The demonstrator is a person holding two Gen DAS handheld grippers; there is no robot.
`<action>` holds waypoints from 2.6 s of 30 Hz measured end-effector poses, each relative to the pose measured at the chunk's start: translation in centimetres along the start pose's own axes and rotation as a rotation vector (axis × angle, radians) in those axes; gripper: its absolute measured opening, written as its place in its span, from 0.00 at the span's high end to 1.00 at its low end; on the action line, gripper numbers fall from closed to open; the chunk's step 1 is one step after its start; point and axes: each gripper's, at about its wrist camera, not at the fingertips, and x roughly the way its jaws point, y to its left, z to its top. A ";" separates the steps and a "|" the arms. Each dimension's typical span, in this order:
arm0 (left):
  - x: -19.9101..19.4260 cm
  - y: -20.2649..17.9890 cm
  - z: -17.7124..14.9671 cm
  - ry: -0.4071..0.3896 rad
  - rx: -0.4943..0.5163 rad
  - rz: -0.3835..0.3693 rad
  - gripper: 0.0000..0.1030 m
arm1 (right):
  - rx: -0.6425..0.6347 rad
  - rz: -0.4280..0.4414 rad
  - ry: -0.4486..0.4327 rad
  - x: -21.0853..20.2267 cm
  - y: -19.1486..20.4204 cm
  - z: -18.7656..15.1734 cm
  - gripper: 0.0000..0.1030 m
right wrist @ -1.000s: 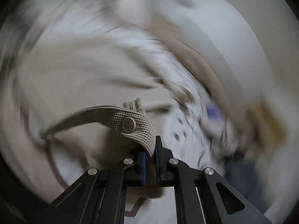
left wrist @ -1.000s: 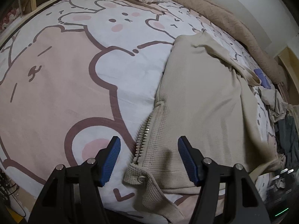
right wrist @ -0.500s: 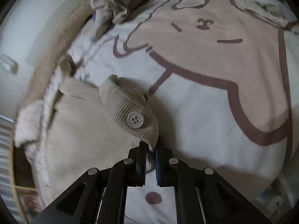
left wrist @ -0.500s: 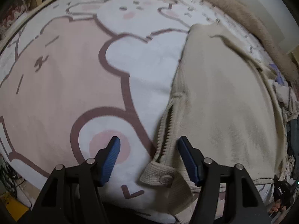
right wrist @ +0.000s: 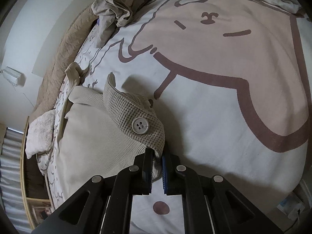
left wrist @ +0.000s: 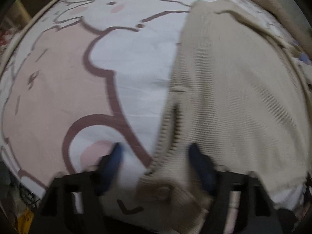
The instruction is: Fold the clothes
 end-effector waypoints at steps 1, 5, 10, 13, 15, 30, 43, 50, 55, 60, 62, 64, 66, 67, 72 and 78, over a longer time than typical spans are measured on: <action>-0.2 0.3 0.0 0.007 -0.005 -0.032 0.81 | -0.003 -0.002 -0.002 0.0 0.1 0.0 0.93; -0.8 1.8 0.5 0.038 -0.051 -0.173 0.94 | -0.017 -0.009 -0.014 -0.2 0.5 -0.1 0.93; -3.5 4.7 2.2 -0.030 -0.111 -0.221 0.95 | -0.066 0.112 -0.054 -2.7 3.2 -1.3 0.93; -6.1 5.8 2.6 -0.103 -0.110 -0.188 0.94 | -0.098 0.202 -0.059 -4.5 5.6 -2.6 0.93; -8.0 6.0 2.4 -0.139 -0.108 -0.189 0.94 | -0.124 0.236 -0.075 -6.2 6.9 -3.6 0.93; -3.1 3.7 -1.8 0.079 0.025 -0.001 0.77 | -0.018 -0.091 0.061 -4.0 0.2 -7.1 0.87; -18.4 -0.9 7.4 -0.470 0.248 0.064 0.38 | -0.299 -0.087 -0.349 -13.0 7.2 -5.8 0.28; -14.6 -13.7 17.5 -0.530 0.431 -0.041 0.38 | -0.522 0.161 -0.201 -2.9 19.8 -2.9 0.59; -5.6 -20.1 24.5 -0.513 0.535 0.044 0.38 | -0.622 0.081 -0.047 7.9 22.4 -2.1 0.64; 3.7 -22.5 29.9 -0.394 0.544 0.067 0.38 | -0.713 -0.006 0.054 12.7 19.8 -2.9 0.64; 6.7 -23.1 31.5 -0.372 0.544 0.076 0.38 | -0.756 0.003 0.037 12.7 19.3 -3.5 0.64; 9.1 -23.6 32.8 -0.348 0.550 0.077 0.38 | -0.790 -0.015 0.019 12.6 19.6 -4.2 0.64; 10.7 -24.2 33.0 -0.312 0.561 0.043 0.38 | -0.809 -0.020 0.012 12.5 19.5 -4.5 0.64; 10.8 -24.5 32.9 -0.334 0.566 0.033 0.37 | -0.802 -0.015 0.015 12.4 19.4 -4.5 0.64; 10.2 -25.3 31.3 -0.386 0.593 -0.004 0.72 | -0.778 -0.003 0.023 12.5 19.6 -4.4 0.64; 5.7 -24.4 31.8 -0.552 0.519 0.115 0.89 | -0.770 0.004 0.020 12.5 20.1 -4.6 0.64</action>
